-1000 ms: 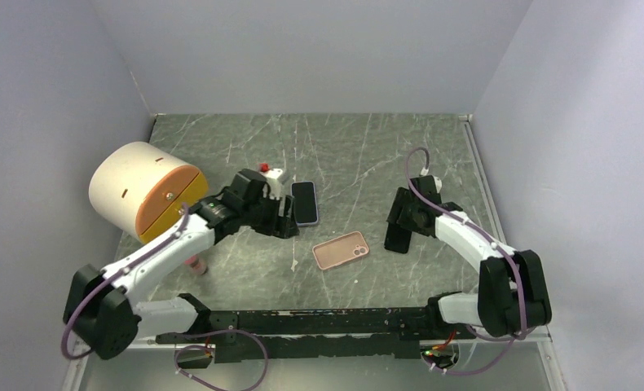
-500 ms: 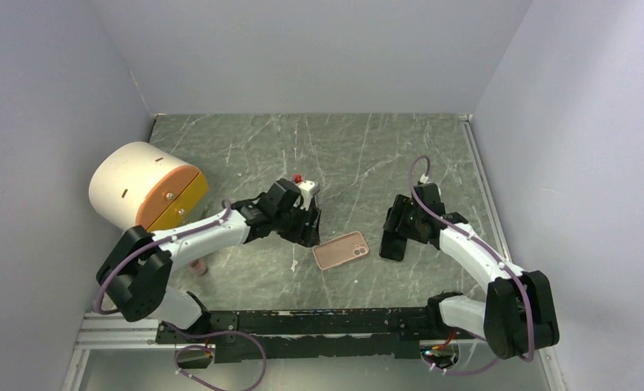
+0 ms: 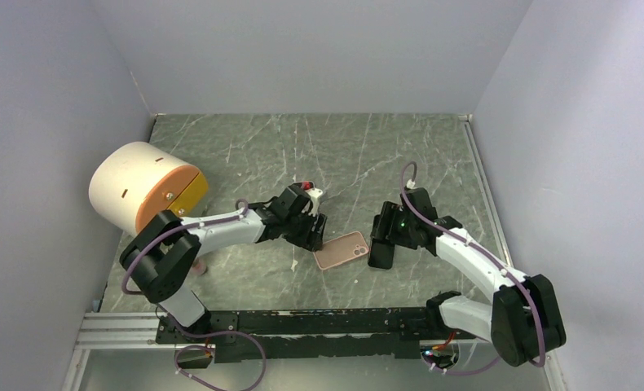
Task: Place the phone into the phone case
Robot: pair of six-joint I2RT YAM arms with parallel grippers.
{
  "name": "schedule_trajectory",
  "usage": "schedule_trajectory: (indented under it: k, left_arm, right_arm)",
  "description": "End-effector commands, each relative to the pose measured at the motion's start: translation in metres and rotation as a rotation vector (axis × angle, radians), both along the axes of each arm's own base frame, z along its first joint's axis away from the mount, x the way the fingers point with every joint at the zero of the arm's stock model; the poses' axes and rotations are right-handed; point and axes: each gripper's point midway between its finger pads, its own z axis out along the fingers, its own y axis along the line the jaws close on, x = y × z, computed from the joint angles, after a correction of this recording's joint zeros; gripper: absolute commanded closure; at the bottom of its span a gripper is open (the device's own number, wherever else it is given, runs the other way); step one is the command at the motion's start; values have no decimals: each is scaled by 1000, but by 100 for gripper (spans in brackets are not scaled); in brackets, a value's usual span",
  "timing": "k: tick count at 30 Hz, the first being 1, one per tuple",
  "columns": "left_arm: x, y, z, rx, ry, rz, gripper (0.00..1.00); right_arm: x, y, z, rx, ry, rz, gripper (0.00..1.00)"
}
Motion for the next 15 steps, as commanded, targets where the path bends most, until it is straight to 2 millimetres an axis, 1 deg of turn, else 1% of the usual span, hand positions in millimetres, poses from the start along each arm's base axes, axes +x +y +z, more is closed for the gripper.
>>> schedule_trajectory:
  k: [1,4,10,13,15]
  left_arm:
    - [4,-10,-4,-18,-23,-31,33]
    - [4,-11,-10,-7,-15,-28,34]
    - [1,-14,-22,12,9,-37,40]
    - [-2,-15,-25,10,16,-40,45]
    - [-4,-15,-28,8,24,-34,52]
  right_arm:
    - [0,15,15,70,-42,12,59]
    - [-4,23,18,103,-40,23,60]
    - [-7,36,22,150,-40,38,61]
    - [-9,43,24,174,-38,49,61]
    - [-9,49,27,199,-39,52,61]
